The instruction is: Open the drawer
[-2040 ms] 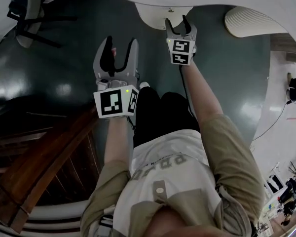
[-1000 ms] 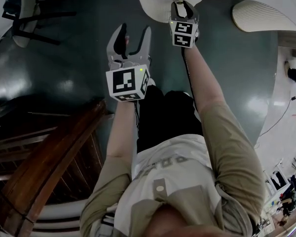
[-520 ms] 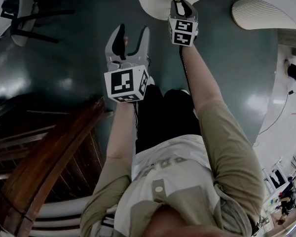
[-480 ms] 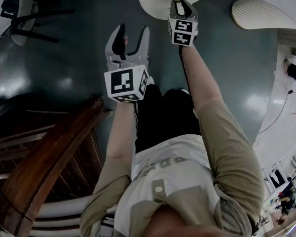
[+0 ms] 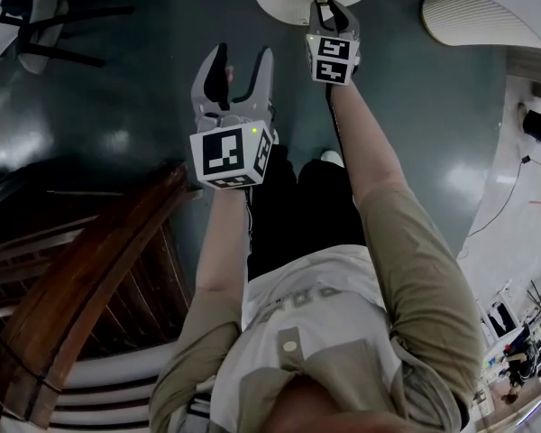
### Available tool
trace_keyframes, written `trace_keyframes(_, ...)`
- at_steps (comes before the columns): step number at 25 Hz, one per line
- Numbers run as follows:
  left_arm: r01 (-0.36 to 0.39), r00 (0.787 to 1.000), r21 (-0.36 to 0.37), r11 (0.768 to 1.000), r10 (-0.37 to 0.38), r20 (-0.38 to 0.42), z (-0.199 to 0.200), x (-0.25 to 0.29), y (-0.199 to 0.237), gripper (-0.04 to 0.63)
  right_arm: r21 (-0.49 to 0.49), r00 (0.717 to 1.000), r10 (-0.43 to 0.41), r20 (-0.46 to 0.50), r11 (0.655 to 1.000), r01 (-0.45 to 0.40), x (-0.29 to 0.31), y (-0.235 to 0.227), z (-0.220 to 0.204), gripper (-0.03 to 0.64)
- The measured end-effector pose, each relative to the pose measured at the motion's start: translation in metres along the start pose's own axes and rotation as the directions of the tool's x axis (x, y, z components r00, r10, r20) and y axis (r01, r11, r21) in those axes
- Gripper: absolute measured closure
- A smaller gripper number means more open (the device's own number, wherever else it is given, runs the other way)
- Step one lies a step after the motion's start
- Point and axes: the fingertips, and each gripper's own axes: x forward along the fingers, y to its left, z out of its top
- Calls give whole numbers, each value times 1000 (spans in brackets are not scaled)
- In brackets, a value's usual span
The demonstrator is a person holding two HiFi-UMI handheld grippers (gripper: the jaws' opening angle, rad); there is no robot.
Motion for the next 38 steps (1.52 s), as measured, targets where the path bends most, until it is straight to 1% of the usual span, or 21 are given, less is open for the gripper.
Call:
trace_keyframes(3, -5, 1000, -3, 1000, 5, -8, 1, -6, -5, 327, 5, 1000, 8, -2, 1000, -8, -9, 3, 1, 509)
trace_keyframes(11, -20, 999, -14, 1000, 20, -28, 4, -25, -10, 327, 3, 998, 39, -52, 999, -39, -32, 9, -11, 511)
trace_keyframes(17, -18, 998, -23, 1000, 16, -55, -3, -36, -20, 327, 4, 997, 40, -62, 999, -40, -49, 12, -20, 511)
trace_keyframes(20, -18, 998, -28, 999, 16, -55, -6, -40, -22, 327, 7, 997, 37, -61, 999, -37, -57, 14, -23, 511)
trace_keyframes(31, -25, 997, -14, 1000, 24, -69, -5, -53, -31, 327, 25, 994, 59, -91, 998, -57, -83, 21, -38, 511)
trace_keyframes(34, -22, 996, 1, 1000, 22, -82, -7, -56, -33, 327, 25, 993, 68, -94, 998, -65, -88, 22, -41, 511)
trace_keyframes(38, -39, 996, -5, 999, 38, -86, -7, -61, -32, 327, 31, 991, 83, -106, 996, -80, -96, 25, -45, 511)
